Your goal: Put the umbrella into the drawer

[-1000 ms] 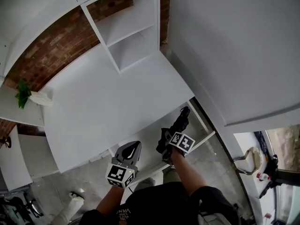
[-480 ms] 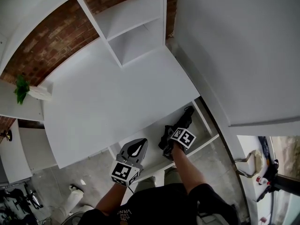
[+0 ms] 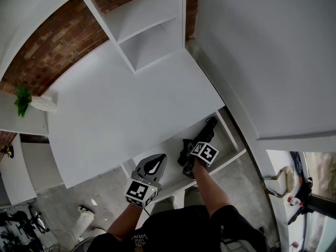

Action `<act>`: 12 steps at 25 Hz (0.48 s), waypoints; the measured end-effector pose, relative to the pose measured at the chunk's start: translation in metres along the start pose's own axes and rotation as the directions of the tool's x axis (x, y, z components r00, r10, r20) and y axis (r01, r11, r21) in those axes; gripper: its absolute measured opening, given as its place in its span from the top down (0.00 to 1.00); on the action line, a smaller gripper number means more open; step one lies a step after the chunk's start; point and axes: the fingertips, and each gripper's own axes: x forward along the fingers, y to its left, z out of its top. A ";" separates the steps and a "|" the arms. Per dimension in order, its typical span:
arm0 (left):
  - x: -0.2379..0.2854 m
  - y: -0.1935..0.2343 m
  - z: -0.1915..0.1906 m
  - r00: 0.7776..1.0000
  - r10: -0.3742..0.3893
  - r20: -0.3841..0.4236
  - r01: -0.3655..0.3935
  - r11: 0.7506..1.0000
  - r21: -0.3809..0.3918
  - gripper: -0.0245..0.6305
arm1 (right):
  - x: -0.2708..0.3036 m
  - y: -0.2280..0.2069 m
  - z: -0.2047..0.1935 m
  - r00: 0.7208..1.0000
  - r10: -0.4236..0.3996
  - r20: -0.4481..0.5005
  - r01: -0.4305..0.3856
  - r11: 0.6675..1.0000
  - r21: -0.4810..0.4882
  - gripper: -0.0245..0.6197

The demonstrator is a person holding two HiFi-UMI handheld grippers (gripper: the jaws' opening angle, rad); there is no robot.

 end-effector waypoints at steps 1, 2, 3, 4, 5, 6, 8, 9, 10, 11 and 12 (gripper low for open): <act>-0.001 0.001 -0.001 1.000 0.000 0.000 0.000 1.000 0.000 0.95 | -0.001 0.001 -0.001 1.000 0.004 -0.004 -0.004 1.000 0.005 0.50; -0.002 0.001 -0.001 1.000 0.000 -0.001 0.000 1.000 -0.001 0.95 | -0.003 0.003 -0.001 1.000 0.009 -0.006 -0.009 1.000 0.011 0.50; -0.002 0.001 -0.002 1.000 -0.001 -0.001 0.001 1.000 -0.003 0.95 | -0.004 0.003 -0.002 1.000 0.014 -0.008 -0.013 1.000 0.015 0.50; -0.003 0.001 -0.002 1.000 -0.003 0.000 0.003 1.000 -0.004 0.95 | -0.007 0.004 -0.002 1.000 0.017 -0.008 -0.016 1.000 0.019 0.50; -0.003 0.000 -0.002 1.000 -0.006 0.001 0.006 1.000 -0.004 0.95 | -0.009 0.003 -0.002 1.000 0.018 -0.008 -0.017 1.000 0.021 0.50; -0.004 0.000 -0.002 1.000 -0.010 0.003 0.010 1.000 -0.003 0.95 | -0.011 0.003 -0.002 1.000 0.017 -0.008 -0.017 1.000 0.021 0.50; -0.005 -0.002 0.000 1.000 -0.020 0.008 0.020 1.000 0.003 0.95 | -0.016 0.001 -0.003 1.000 0.014 -0.004 -0.014 1.000 0.020 0.50; -0.006 -0.003 0.000 1.000 -0.025 0.009 0.025 1.000 0.006 0.95 | -0.018 0.000 -0.004 1.000 0.011 -0.001 -0.011 1.000 0.020 0.50; -0.006 -0.004 0.001 0.999 -0.030 0.011 0.030 1.000 0.009 0.95 | -0.020 -0.001 -0.004 1.000 0.009 0.003 -0.009 1.000 0.019 0.50; -0.007 -0.006 0.001 0.999 -0.034 0.013 0.034 0.999 0.012 0.95 | -0.023 -0.002 -0.005 1.000 0.006 0.007 -0.007 1.000 0.016 0.50; -0.008 -0.007 0.002 0.999 -0.038 0.016 0.038 0.999 0.015 0.95 | -0.025 -0.003 -0.005 1.000 0.004 0.014 -0.004 1.000 0.011 0.50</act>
